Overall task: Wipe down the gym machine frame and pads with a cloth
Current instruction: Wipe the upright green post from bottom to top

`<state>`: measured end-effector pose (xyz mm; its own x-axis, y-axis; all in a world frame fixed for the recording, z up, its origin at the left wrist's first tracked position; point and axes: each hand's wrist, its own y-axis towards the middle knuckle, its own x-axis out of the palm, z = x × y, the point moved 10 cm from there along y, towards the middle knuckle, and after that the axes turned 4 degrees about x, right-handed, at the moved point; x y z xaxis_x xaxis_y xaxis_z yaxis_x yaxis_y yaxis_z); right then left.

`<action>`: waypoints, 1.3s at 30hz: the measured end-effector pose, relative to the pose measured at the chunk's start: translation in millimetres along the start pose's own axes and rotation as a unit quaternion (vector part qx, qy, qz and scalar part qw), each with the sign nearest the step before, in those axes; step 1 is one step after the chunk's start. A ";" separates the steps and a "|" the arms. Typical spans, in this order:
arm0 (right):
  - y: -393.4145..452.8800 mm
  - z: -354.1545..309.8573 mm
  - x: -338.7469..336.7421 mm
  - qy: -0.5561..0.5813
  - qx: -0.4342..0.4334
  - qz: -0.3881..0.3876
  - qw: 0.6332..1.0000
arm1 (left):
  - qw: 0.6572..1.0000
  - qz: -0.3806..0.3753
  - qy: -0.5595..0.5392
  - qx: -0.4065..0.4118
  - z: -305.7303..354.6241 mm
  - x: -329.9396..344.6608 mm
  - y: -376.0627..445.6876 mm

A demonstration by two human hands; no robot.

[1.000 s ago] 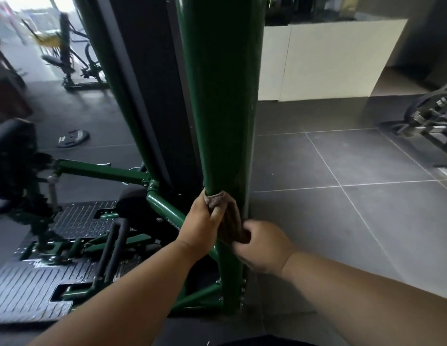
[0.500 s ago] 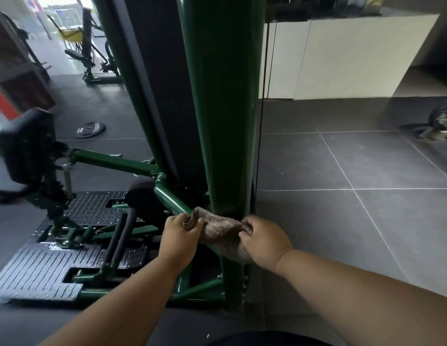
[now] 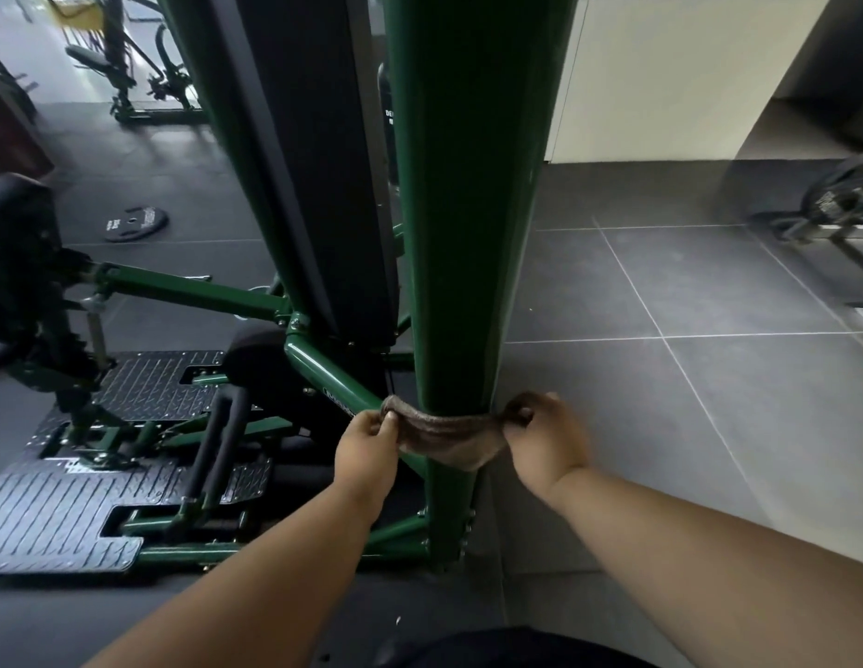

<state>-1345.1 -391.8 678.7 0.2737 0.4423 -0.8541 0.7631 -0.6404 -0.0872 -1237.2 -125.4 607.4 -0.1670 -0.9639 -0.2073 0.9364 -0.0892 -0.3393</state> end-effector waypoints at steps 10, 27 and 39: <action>-23.7 22.3 47.3 0.343 0.226 -0.060 0.910 | 0.983 -0.158 -0.090 -0.014 0.1 62.2 -12.8; -6.5 -54.9 -7.1 0.533 0.041 -0.080 0.842 | 0.953 -0.214 0.062 0.203 111.2 60.8 -28.3; -2.0 -124.0 -122.6 0.585 -0.083 -0.056 0.805 | 0.925 -0.205 0.054 0.317 218.9 35.1 -45.0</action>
<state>-1307.6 -366.9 847.3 0.4880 0.8418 0.2308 0.8621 -0.5061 0.0232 -1217.6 -210.1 816.2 -0.5450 -0.7892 -0.2831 0.7750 -0.6030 0.1891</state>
